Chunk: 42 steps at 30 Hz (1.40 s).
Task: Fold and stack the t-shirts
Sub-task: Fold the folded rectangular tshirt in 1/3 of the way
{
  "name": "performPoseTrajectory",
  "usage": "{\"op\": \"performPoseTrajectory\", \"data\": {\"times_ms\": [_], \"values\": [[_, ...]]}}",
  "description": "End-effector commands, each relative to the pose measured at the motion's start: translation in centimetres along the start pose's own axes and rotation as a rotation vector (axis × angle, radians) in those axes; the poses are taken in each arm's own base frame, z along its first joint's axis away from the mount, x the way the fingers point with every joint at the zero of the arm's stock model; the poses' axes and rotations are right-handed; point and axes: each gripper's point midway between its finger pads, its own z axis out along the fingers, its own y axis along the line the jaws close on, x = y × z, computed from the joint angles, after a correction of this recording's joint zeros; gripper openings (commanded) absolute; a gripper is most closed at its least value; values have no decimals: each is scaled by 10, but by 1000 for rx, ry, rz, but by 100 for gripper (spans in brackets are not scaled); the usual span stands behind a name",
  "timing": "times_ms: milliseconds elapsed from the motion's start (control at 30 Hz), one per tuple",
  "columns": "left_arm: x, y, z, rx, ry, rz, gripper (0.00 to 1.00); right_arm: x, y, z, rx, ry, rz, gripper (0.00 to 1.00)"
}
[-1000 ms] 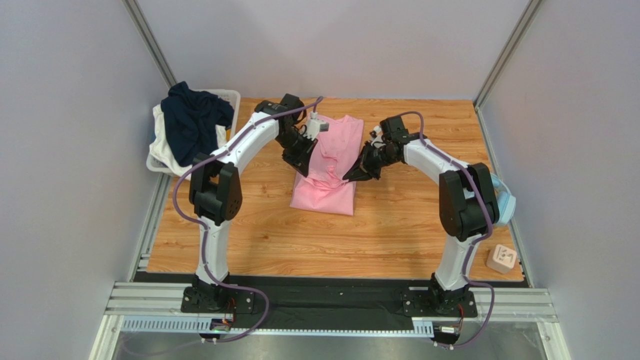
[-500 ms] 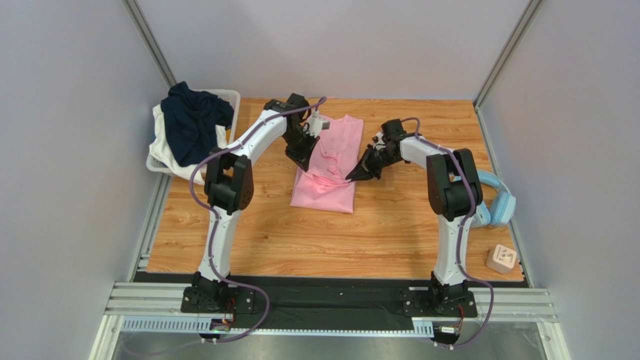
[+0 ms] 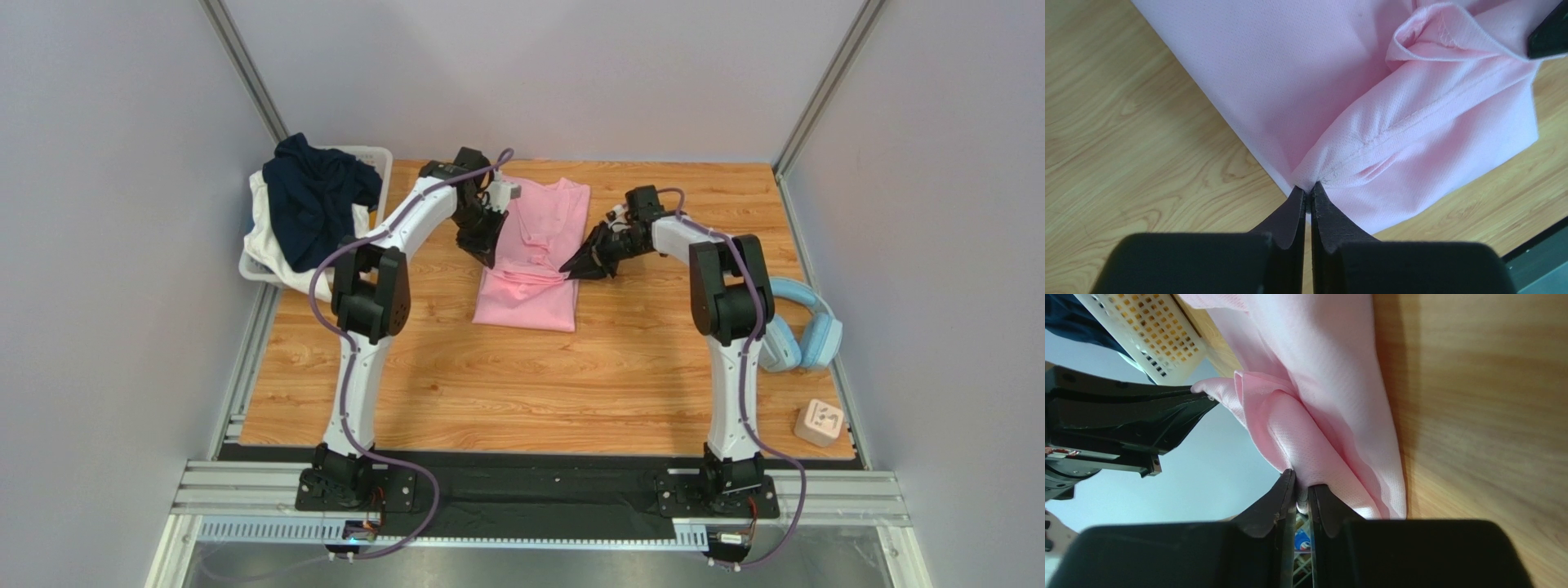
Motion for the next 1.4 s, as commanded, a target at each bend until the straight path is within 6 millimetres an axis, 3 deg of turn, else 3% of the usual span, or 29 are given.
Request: {"op": "performPoseTrajectory", "data": {"times_ms": [0,33,133,233,433,467,500,533,567,600,633,667,700,733,767,800,833,867,900,933,1000,1033,1067,1100,1133,1200,1233,1367], "values": [[-33,11,-15,-1,-135,-77,12,-9,20,-2,-79,15,-1,43],[-34,11,-16,4,-141,-78,16,-10,20,-3,-78,11,-2,58],[-42,11,-24,0,-170,-71,38,-15,23,-10,-81,-13,-6,69],[-53,11,-42,-27,-222,-54,51,-19,35,-23,-99,-41,-36,70],[-70,8,-88,-40,-323,-72,57,-30,66,-62,-105,-142,-140,70],[-72,1,-105,-29,-353,-70,57,-25,74,-72,-86,-164,-196,71],[-64,-9,-107,24,-341,-75,57,-22,78,-78,-55,-184,-298,71],[-59,-18,-112,57,-339,-71,57,-18,69,-81,18,-201,-320,72],[-55,-35,-136,92,-374,-43,58,-3,81,-88,41,-219,-398,71],[-37,-50,-126,176,-339,-42,58,3,79,-91,87,-234,-473,68],[-28,-65,-129,208,-336,-18,58,10,78,-101,138,-293,-507,63],[-21,-82,-147,220,-370,41,58,21,80,-96,152,-297,-540,59],[-2,-88,-132,245,-335,38,58,28,82,-96,155,-307,-567,55],[8,-100,-129,269,-332,82,58,33,80,-99,177,-333,-584,49],[11,-111,-140,288,-380,130,58,40,79,-93,189,-324,-596,47],[33,-116,-124,336,-340,129,57,44,76,-91,194,-317,-593,46],[38,-122,-131,348,-374,151,57,50,74,-85,188,-290,-596,45],[48,-120,-115,356,-378,148,57,58,67,-74,189,-250,-599,45],[52,-122,-114,372,-389,151,57,62,64,-68,186,-223,-607,45],[54,-124,-116,376,-409,162,57,64,51,-57,215,-177,-595,44],[57,-123,-109,379,-427,162,57,73,49,-41,241,-120,-643,43],[58,-123,-108,378,-439,165,57,73,35,-31,287,-86,-627,42],[56,-120,-103,369,-461,174,57,78,34,-20,306,-62,-656,42],[56,-117,-99,354,-472,181,56,77,36,-16,316,-63,-670,42],[54,-114,-97,341,-487,186,56,72,25,-7,356,-52,-654,42],[48,-103,-88,288,-526,199,55,68,31,1,356,-50,-655,41],[47,-98,-84,268,-533,202,54,64,21,8,384,-34,-630,40],[36,-80,-69,195,-553,221,52,61,21,22,384,-17,-623,39]]}}
